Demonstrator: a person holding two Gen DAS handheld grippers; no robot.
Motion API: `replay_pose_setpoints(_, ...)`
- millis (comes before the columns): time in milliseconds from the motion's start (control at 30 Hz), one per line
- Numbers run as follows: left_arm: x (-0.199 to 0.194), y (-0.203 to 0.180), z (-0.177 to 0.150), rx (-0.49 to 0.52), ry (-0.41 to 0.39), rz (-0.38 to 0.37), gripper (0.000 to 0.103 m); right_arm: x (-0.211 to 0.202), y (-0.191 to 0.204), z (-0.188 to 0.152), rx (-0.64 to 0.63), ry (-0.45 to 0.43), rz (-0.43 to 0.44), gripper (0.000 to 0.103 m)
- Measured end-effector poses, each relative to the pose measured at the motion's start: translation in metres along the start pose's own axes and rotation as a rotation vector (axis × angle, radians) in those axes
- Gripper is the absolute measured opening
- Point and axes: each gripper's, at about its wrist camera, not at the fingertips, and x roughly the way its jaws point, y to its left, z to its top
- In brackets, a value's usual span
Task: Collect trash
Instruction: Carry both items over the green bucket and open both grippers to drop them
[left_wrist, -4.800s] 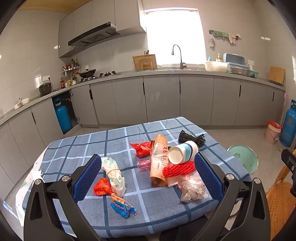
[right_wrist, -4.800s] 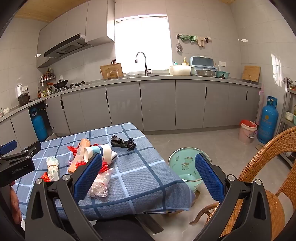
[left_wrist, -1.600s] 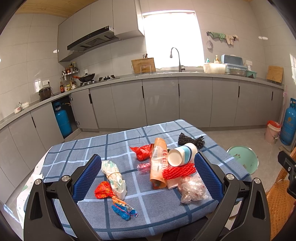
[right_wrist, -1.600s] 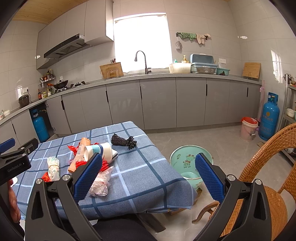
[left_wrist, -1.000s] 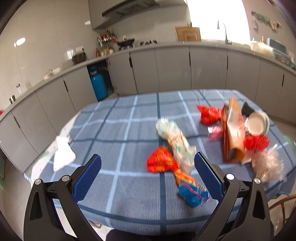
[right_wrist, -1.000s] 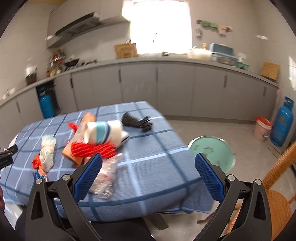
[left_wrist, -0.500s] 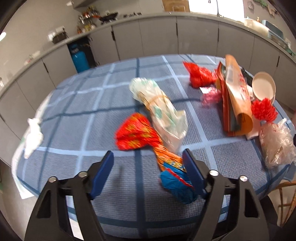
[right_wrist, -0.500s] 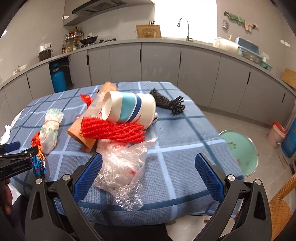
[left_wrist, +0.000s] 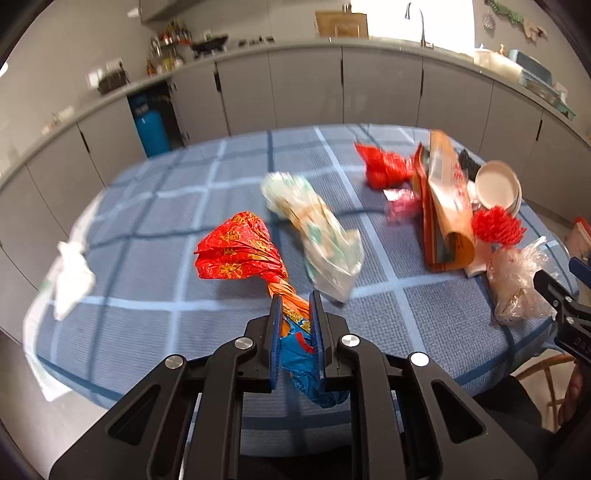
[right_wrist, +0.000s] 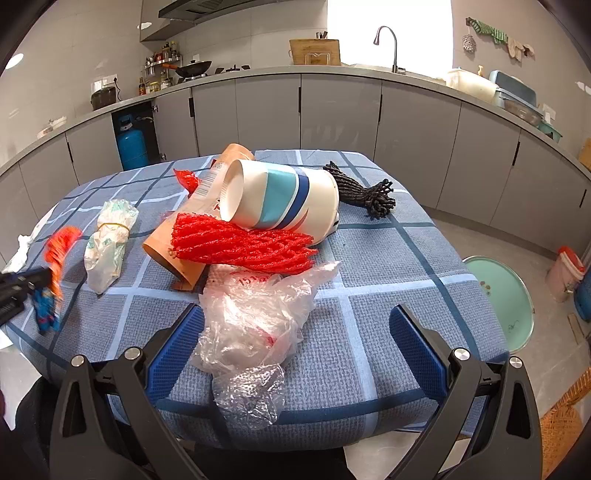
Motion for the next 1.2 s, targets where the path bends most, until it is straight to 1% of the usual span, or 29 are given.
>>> replay_pose_setpoints(100, -0.013, 0.001, 0.004, 0.018, -0.046, 0.043, 0.015, -0.002, 0.000, 0.001, 0.000, -0.008, 0.018, 0.098)
replay_pose_setpoints(200, -0.026, -0.002, 0.014, 0.046, -0.115, 0.092, 0.015, -0.003, 0.002, 0.002, -0.004, -0.007, 0.041, 0.098)
replay_pose_setpoints(333, -0.032, -0.006, 0.032, 0.080, -0.173, 0.113, 0.015, -0.004, 0.007, 0.004, -0.030, -0.012, 0.053, 0.098)
replay_pose_setpoints(400, -0.032, -0.014, 0.039, 0.106, -0.191, 0.105, 0.015, 0.004, 0.006, 0.004, -0.030, 0.013, 0.060, 0.096)
replay_pose_setpoints(433, -0.030, -0.019, 0.042, 0.120, -0.195, 0.096, 0.015, 0.009, 0.006, 0.003, -0.027, 0.034, 0.074, 0.091)
replay_pose_setpoints(467, -0.027, -0.024, 0.044, 0.131, -0.196, 0.086, 0.015, 0.015, 0.005, 0.002, -0.024, 0.064, 0.106, 0.073)
replay_pose_setpoints(500, -0.024, -0.030, 0.047, 0.143, -0.197, 0.070, 0.015, 0.019, 0.005, 0.001, -0.020, 0.084, 0.133, 0.049)
replay_pose_setpoints(533, -0.022, -0.037, 0.050, 0.154, -0.197, 0.056, 0.015, 0.022, 0.004, 0.000, -0.015, 0.096, 0.155, 0.043)
replay_pose_setpoints(567, -0.021, -0.042, 0.052, 0.163, -0.196, 0.036, 0.015, 0.019, 0.004, -0.001, -0.019, 0.089, 0.164, 0.041)
replay_pose_setpoints(600, -0.020, -0.047, 0.054, 0.169, -0.198, 0.020, 0.015, 0.016, 0.004, -0.001, -0.029, 0.087, 0.169, 0.036)
replay_pose_setpoints(767, -0.026, -0.072, 0.070, 0.208, -0.241, -0.038, 0.015, -0.006, -0.004, -0.001, -0.035, 0.060, 0.194, 0.031)
replay_pose_setpoints(867, -0.029, -0.092, 0.081, 0.240, -0.264, -0.078, 0.015, -0.023, -0.014, 0.000, -0.023, 0.017, 0.170, 0.031)
replay_pose_setpoints(933, -0.030, -0.111, 0.089, 0.268, -0.278, -0.115, 0.015, -0.027, -0.024, 0.002, -0.006, -0.001, 0.145, 0.031)
replay_pose_setpoints(967, -0.030, -0.116, 0.090, 0.279, -0.283, -0.125, 0.015, -0.027, -0.027, 0.002, -0.001, -0.006, 0.132, 0.031)
replay_pose_setpoints(1033, -0.028, -0.136, 0.095, 0.303, -0.277, -0.176, 0.015, -0.023, -0.040, 0.002, 0.028, -0.008, 0.107, 0.031)
replay_pose_setpoints(1200, -0.023, -0.174, 0.100, 0.357, -0.276, -0.233, 0.015, -0.019, -0.070, 0.003, 0.082, -0.020, 0.058, 0.031)
